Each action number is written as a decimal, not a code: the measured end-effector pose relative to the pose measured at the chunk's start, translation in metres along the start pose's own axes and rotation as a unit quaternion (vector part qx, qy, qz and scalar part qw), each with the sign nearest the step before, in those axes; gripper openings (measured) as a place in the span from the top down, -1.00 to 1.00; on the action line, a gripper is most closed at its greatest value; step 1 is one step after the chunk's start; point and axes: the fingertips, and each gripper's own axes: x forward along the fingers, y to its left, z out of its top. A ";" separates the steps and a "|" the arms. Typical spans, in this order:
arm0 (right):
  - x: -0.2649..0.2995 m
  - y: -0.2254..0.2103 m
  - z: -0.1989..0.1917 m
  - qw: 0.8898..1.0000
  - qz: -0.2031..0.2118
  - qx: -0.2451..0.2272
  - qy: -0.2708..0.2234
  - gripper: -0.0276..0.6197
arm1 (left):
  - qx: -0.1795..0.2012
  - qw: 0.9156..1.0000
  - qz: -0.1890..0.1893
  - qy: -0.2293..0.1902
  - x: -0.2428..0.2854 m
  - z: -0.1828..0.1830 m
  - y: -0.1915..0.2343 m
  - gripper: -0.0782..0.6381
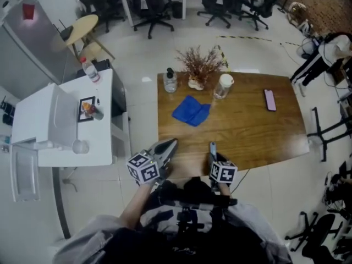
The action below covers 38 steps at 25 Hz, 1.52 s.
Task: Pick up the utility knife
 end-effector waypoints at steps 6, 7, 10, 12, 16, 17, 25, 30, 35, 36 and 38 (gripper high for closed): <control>0.013 -0.005 -0.009 0.999 -0.010 -0.031 0.025 0.44 | -0.009 1.000 0.016 -0.004 -0.003 -0.001 0.005 0.77; 0.015 -0.004 -0.008 0.999 -0.008 -0.036 0.024 0.43 | -0.009 1.000 0.017 -0.004 -0.003 -0.001 0.006 0.77; 0.015 0.000 -0.001 1.000 0.006 -0.022 0.022 0.20 | -0.010 1.000 0.017 -0.002 0.000 -0.002 0.007 0.77; 0.008 0.000 0.007 1.000 0.016 0.004 0.008 0.17 | -0.011 1.000 0.011 0.001 0.004 -0.003 0.006 0.77; -0.021 -0.002 0.040 0.996 0.036 0.061 -0.054 0.17 | -0.008 1.000 0.001 0.015 0.011 -0.007 0.003 0.77; -0.030 -0.002 0.049 0.994 0.044 0.078 -0.069 0.17 | -0.007 1.000 -0.004 0.019 0.014 -0.008 0.002 0.77; -0.110 0.007 0.096 0.972 0.065 0.118 -0.193 0.55 | -0.006 0.998 -0.050 0.048 0.028 -0.019 -0.016 0.77; -0.144 0.016 0.093 0.966 0.057 0.109 -0.227 0.86 | -0.006 0.994 -0.080 0.068 0.034 -0.028 -0.028 0.77; -0.160 0.020 0.077 0.964 0.048 0.122 -0.233 0.87 | -0.002 0.991 -0.109 0.081 0.038 -0.033 -0.042 0.77; -0.161 0.020 0.075 0.963 0.045 0.125 -0.233 0.87 | -0.002 0.990 -0.115 0.083 0.039 -0.034 -0.045 0.77; -0.164 0.021 0.072 0.963 0.041 0.130 -0.234 0.87 | -0.002 0.989 -0.124 0.087 0.039 -0.036 -0.050 0.77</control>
